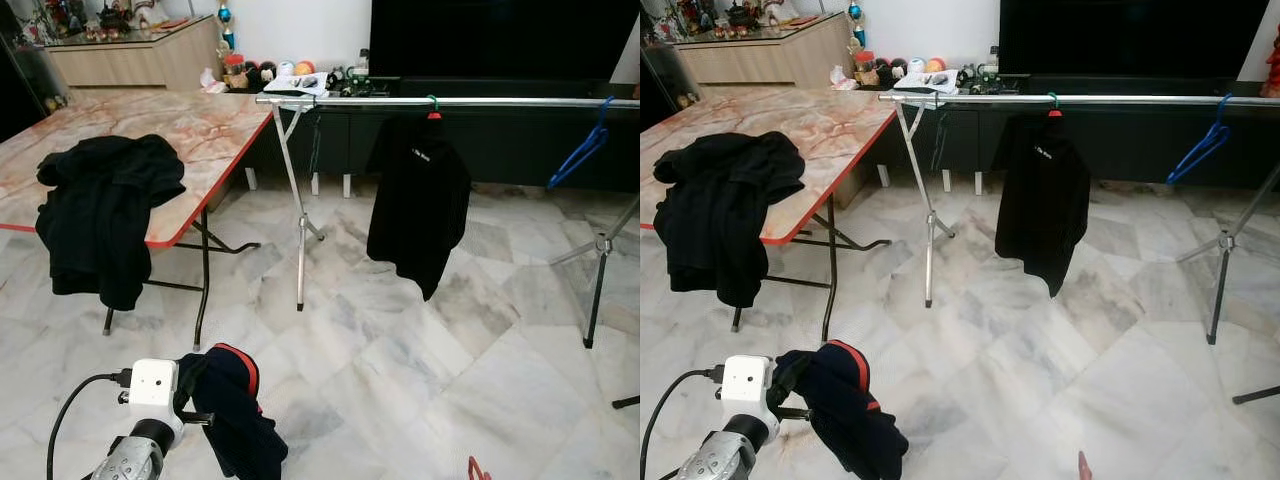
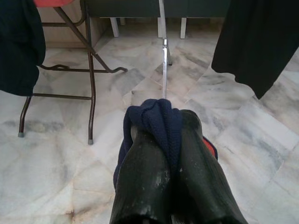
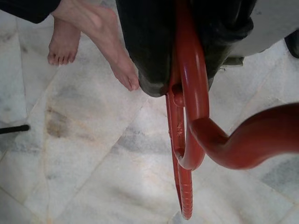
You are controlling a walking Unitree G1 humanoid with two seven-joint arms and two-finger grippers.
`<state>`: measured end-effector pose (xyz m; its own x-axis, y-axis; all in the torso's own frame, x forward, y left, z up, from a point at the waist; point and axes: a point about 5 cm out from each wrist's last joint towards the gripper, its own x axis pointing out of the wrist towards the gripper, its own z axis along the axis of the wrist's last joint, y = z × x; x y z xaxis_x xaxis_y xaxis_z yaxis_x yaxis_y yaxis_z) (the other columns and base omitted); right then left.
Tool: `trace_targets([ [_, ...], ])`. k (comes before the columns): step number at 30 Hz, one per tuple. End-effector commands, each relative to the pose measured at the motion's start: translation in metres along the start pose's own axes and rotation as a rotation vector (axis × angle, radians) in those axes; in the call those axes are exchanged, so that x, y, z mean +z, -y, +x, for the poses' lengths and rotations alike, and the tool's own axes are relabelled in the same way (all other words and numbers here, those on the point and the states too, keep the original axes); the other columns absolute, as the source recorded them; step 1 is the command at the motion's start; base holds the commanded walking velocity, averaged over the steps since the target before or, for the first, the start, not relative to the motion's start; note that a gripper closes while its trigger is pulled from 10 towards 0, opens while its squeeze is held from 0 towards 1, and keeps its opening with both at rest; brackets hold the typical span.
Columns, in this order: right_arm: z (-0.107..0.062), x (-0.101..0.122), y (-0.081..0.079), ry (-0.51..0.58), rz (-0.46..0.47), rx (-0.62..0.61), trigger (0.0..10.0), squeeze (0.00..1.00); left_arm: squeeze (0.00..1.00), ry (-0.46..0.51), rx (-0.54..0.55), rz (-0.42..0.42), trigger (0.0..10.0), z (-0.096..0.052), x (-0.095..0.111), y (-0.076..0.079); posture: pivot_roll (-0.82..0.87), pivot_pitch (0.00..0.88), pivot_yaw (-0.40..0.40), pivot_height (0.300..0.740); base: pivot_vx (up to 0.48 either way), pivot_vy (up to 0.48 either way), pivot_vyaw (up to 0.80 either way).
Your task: Hang hanger
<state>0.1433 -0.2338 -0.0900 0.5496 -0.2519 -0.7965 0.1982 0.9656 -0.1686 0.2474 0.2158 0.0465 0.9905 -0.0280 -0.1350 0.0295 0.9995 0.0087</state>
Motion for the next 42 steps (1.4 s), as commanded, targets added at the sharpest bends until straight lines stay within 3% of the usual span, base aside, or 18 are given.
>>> trace_targets([
  [1, 0.000, 0.002, -0.004, 0.006, 0.002, 0.014, 10.0, 0.00, 0.00, 0.021, 0.034, -0.013, 10.0, 0.003, 0.005, -0.007, 0.08, 0.021, 0.076, 0.740, 0.000, 0.000, 0.00],
  [13, 0.001, 0.007, -0.006, 0.018, 0.002, 0.014, 10.0, 0.00, 0.00, 0.035, 0.041, -0.013, 10.0, 0.017, 0.012, -0.012, 0.07, 0.000, 0.087, 0.740, 0.000, 0.000, 0.00],
  [21, 0.000, -0.001, -0.008, 0.005, 0.008, 0.020, 10.0, 0.00, 0.00, 0.022, 0.040, -0.040, 10.0, 0.017, 0.010, -0.011, 0.08, 0.000, 0.088, 0.740, 0.000, 0.000, 0.00],
  [42, -0.001, -0.002, -0.019, -0.001, 0.005, 0.054, 10.0, 0.00, 0.00, -0.006, 0.016, -0.040, 10.0, 0.008, 0.004, -0.005, 0.09, 0.015, 0.079, 0.740, 0.000, 0.367, 0.00],
])
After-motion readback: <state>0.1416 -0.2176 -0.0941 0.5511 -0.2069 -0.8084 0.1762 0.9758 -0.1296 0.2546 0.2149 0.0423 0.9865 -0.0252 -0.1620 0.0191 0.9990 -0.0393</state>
